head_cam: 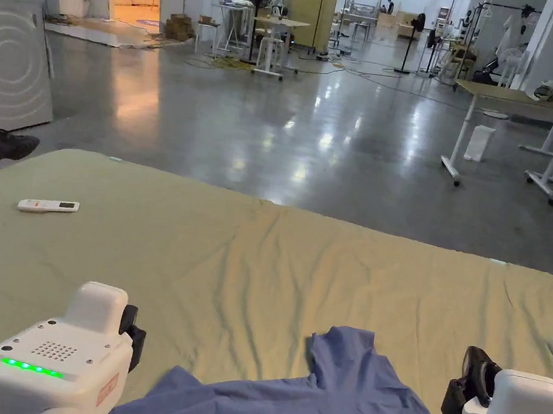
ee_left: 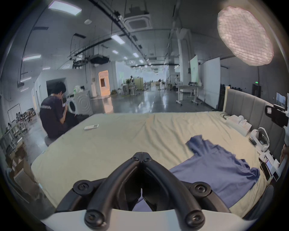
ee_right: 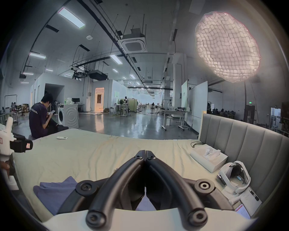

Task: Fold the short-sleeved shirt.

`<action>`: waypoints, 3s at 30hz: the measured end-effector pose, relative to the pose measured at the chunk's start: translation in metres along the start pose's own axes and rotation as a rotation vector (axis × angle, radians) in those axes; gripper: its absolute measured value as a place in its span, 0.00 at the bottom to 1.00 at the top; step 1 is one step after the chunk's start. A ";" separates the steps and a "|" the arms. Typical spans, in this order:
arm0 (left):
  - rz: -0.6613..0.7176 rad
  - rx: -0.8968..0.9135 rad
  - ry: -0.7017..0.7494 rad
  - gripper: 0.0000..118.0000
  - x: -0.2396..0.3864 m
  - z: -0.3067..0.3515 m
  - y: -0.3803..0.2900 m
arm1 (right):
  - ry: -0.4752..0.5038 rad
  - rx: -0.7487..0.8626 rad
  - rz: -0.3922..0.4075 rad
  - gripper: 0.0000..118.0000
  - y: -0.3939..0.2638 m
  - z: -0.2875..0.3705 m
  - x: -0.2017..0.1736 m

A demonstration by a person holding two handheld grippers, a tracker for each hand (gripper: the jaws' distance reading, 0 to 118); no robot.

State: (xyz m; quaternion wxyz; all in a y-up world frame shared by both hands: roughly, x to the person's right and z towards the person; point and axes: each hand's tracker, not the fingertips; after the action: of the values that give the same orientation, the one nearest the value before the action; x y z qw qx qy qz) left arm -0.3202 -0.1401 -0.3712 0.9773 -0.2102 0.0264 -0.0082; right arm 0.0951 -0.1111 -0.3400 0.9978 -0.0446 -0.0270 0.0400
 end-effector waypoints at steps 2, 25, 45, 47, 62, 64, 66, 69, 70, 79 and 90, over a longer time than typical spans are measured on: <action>0.037 -0.050 0.012 0.00 -0.024 -0.009 -0.007 | 0.012 -0.016 0.004 0.00 -0.004 -0.006 -0.003; 0.258 -0.786 0.052 0.70 -0.109 -0.145 -0.132 | 0.033 -0.237 0.010 0.00 -0.052 -0.043 -0.005; 0.176 -0.644 0.039 0.03 -0.092 -0.131 -0.103 | 0.042 -0.329 0.022 0.00 -0.066 -0.056 0.001; 0.191 -0.598 0.014 0.03 -0.095 -0.121 -0.088 | 0.048 -0.337 0.033 0.00 -0.062 -0.067 0.006; 0.157 -0.509 0.030 0.03 -0.099 -0.121 -0.069 | 0.193 -0.748 0.023 0.42 -0.069 -0.252 0.027; 0.160 -0.520 0.035 0.03 -0.099 -0.122 -0.073 | 0.214 -0.848 0.033 0.55 -0.082 -0.286 0.023; 0.160 -0.527 0.040 0.03 -0.098 -0.124 -0.076 | 0.236 -0.910 0.058 0.55 -0.097 -0.314 0.019; 0.160 -0.540 0.047 0.03 -0.098 -0.129 -0.081 | 0.178 -0.984 0.152 0.55 -0.122 -0.349 0.009; 0.161 -0.545 0.050 0.03 -0.098 -0.130 -0.082 | 0.179 -1.006 0.167 0.55 -0.130 -0.357 0.007; 0.193 -0.577 0.058 0.03 -0.100 -0.139 -0.090 | 0.221 -1.078 0.196 0.34 -0.163 -0.376 -0.014; 0.198 -0.551 0.073 0.03 -0.094 -0.137 -0.083 | 0.206 -0.869 0.049 0.01 -0.134 -0.333 0.002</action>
State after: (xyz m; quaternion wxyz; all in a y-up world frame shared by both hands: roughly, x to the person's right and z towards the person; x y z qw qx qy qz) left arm -0.4216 -0.2696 -0.4572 0.8779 -0.4634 0.0831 0.0871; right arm 0.1269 -0.2726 -0.6590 0.8826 -0.4642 0.0592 0.0438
